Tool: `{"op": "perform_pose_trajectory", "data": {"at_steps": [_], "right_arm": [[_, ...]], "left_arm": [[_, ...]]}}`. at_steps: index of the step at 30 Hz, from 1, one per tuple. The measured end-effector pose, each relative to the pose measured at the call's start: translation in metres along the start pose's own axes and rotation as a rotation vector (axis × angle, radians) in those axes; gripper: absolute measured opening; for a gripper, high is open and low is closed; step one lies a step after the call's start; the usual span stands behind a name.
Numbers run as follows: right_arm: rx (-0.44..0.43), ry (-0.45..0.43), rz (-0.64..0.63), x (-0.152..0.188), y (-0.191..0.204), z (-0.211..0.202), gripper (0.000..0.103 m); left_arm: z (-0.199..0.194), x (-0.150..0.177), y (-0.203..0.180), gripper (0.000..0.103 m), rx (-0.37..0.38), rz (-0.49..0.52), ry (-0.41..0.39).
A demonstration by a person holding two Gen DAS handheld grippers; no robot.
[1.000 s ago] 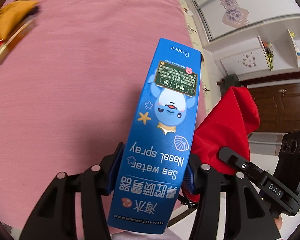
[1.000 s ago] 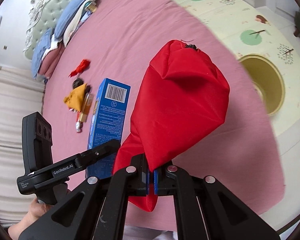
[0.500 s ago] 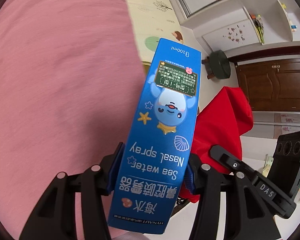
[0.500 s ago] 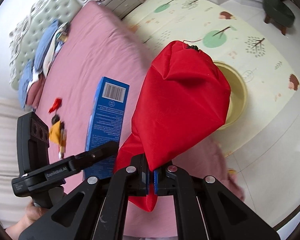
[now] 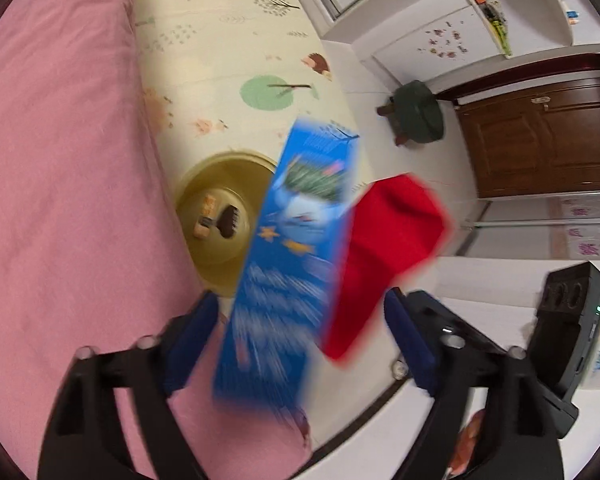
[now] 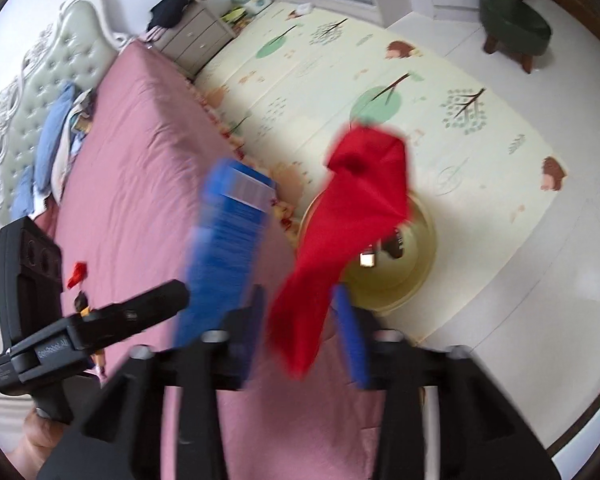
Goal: Collect trash
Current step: 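Open both tools to drop the blue box and red bag into the bin, then move both tools back toward the remaining items on the bed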
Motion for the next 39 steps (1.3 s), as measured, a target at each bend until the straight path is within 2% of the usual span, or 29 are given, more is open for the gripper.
{"op": "perform_pose_trajectory", "data": {"at_steps": [4, 10, 17, 20, 27, 39], "right_arm": [[-0.004, -0.013, 0.042, -0.005, -0.012, -0.003, 0.041], [-0.055, -0.02, 0.106, -0.002, -0.008, -0.001, 0.041], [-0.075, -0.011, 0.035, 0.002, 0.034, -0.004, 0.041], [-0.086, -0.012, -0.003, 0.006, 0.056, -0.006, 0.041], [-0.11, 0.039, -0.103, 0.029, 0.121, 0.006, 0.041], [-0.158, 0.126, -0.244, 0.097, 0.241, 0.041, 0.041]], "left_arm": [[-0.006, -0.008, 0.006, 0.085, -0.057, 0.015, -0.008], [-0.018, -0.005, 0.019, 0.086, -0.076, 0.014, -0.026], [-0.044, 0.007, 0.034, 0.086, -0.055, 0.021, -0.055], [-0.06, 0.014, 0.046, 0.092, -0.056, 0.005, -0.092], [-0.099, 0.04, 0.1, 0.092, -0.05, -0.062, -0.145], [-0.177, 0.109, 0.245, 0.092, -0.072, -0.239, -0.232]]}}
Point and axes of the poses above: each gripper's, at about its wrist camera, not at the fingertips, and z roughly the way its jaws point, y to its left, x to its underside, the point moved 1 cm from there along z, roughly the way its jaws point, and after that the axes turned 9 degrees about -z, right-handed, at the moved point
